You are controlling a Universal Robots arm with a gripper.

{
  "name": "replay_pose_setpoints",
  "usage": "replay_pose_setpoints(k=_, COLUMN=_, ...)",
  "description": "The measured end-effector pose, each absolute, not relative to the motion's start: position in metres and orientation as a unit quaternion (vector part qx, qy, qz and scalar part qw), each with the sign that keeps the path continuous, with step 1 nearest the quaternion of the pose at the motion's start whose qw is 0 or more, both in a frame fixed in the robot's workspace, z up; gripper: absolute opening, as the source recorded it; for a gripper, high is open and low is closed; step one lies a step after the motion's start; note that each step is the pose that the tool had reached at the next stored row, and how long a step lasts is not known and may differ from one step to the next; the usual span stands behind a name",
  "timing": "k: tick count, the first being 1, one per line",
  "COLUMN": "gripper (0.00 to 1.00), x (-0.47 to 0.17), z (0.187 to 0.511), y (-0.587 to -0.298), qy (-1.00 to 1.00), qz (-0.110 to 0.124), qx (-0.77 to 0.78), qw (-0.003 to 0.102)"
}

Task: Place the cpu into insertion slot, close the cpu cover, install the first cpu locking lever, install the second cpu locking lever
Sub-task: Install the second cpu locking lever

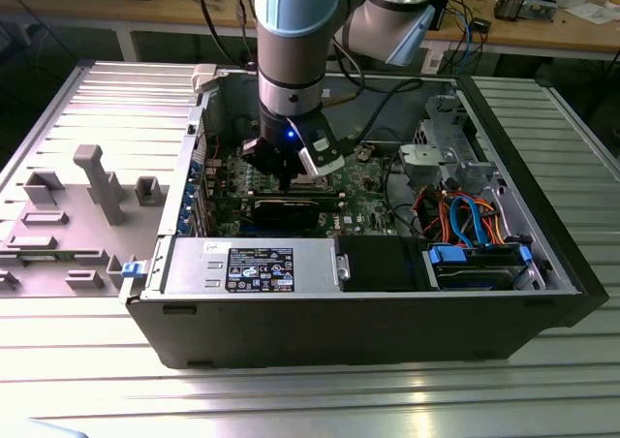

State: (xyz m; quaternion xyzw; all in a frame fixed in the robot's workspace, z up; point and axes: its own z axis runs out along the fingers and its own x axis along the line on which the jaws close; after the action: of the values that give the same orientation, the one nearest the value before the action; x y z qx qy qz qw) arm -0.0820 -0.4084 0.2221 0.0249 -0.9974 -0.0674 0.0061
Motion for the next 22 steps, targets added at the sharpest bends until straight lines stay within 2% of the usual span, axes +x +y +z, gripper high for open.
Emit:
replay_pose_setpoints(k=16, gripper=0.11, x=-0.091, z=0.209, y=-0.41, qy=-0.996, qz=-0.084, qx=0.028, qw=0.006)
replay_pose_setpoints(k=22, gripper=0.11, x=-0.093, z=0.205, y=-0.41, qy=-0.995, qz=-0.098, qx=0.031, qw=0.006)
